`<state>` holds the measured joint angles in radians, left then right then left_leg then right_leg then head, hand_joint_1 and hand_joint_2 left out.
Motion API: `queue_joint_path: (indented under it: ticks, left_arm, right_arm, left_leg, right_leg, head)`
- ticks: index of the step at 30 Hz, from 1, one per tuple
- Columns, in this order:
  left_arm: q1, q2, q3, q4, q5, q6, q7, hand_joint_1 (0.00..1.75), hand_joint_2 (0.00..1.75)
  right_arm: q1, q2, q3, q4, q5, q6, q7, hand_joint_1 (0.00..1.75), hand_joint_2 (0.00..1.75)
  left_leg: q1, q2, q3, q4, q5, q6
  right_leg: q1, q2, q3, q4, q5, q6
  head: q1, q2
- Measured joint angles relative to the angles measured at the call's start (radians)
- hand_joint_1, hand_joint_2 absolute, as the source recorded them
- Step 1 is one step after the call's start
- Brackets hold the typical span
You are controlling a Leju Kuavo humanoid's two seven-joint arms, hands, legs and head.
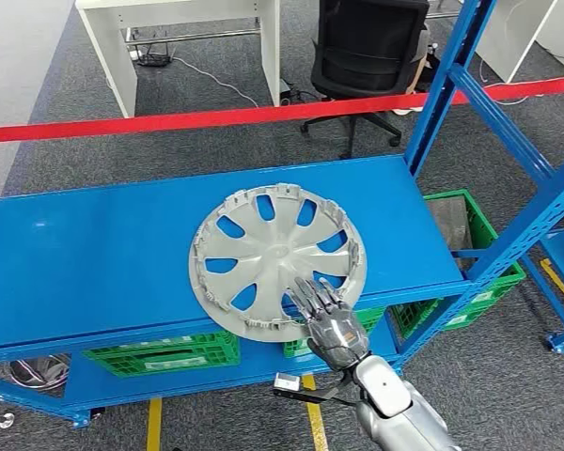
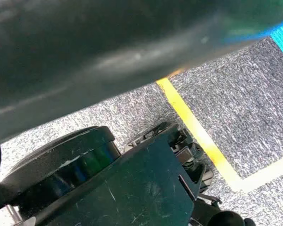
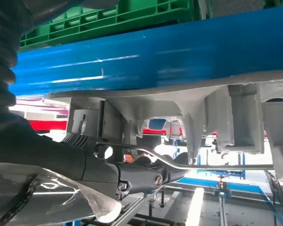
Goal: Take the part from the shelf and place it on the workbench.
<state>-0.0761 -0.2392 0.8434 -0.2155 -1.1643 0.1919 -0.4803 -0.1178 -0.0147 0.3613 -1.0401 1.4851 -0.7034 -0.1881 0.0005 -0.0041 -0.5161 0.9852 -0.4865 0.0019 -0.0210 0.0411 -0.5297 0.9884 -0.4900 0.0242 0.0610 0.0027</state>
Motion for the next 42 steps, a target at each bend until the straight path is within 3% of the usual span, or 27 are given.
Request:
queue_joint_path:
  ticks: [12, 20, 21, 24, 25, 42]
  left_arm:
    - [0.001, 0.0, 0.001, 0.0, 0.013, 0.007, -0.002, 0.0, 0.0]
    - [0.004, 0.0, 0.005, 0.0, 0.028, 0.012, -0.009, 0.0, 0.0]
    - [0.005, 0.0, 0.005, 0.0, 0.03, 0.012, -0.01, 0.0, 0.0]
    - [0.006, 0.001, 0.007, 0.0, 0.034, 0.012, -0.013, 0.0, 0.0]
    - [0.006, 0.001, 0.008, 0.0, 0.035, 0.013, -0.013, 0.0, 0.0]
    - [0.009, 0.001, 0.03, 0.0, 0.045, 0.028, -0.024, 0.0, 0.0]
  right_arm:
    - [-0.002, 0.0, -0.003, 0.004, 0.008, -0.001, 0.015, 0.0, 1.75]
    - [0.006, -0.009, 0.075, -0.034, -0.017, 0.004, 0.075, 0.0, 1.75]
    - [0.008, -0.012, 0.088, -0.04, -0.017, 0.008, 0.077, 0.09, 1.75]
    - [0.011, -0.02, 0.124, -0.057, -0.016, 0.025, 0.09, 1.35, 1.75]
    - [0.012, -0.023, 0.136, -0.064, -0.016, 0.029, 0.097, 1.7, 1.75]
    - [0.029, -0.069, 0.256, -0.277, -0.003, 0.033, 0.128, 1.75, 1.75]
  left_leg:
    - [0.0, 0.0, 0.0, 0.0, 0.0, 0.0]
    - [0.0, 0.0, 0.0, 0.0, 0.0, 0.0]
    - [0.0, 0.0, 0.0, 0.0, 0.0, 0.0]
    - [0.0, 0.0, 0.0, 0.0, 0.0, 0.0]
    - [0.0, 0.0, 0.0, 0.0, 0.0, 0.0]
    - [0.0, 0.0, -0.001, 0.0, 0.0, 0.0]
  right_leg:
    - [0.0, 0.0, 0.0, 0.0, 0.0, 0.0]
    - [0.0, 0.0, 0.0, 0.0, 0.0, 0.0]
    - [0.0, 0.0, 0.0, 0.0, 0.0, 0.0]
    - [0.0, 0.0, 0.0, 0.0, 0.0, 0.0]
    - [0.0, 0.0, 0.0, 0.0, 0.0, 0.0]
    - [0.0, 0.0, 0.0, 0.0, 0.0, 0.0]
  head:
    - [0.0, 0.0]
    - [0.0, 0.0]
    - [0.0, 0.0]
    - [0.0, 0.0]
    - [0.0, 0.0]
    - [0.0, 0.0]
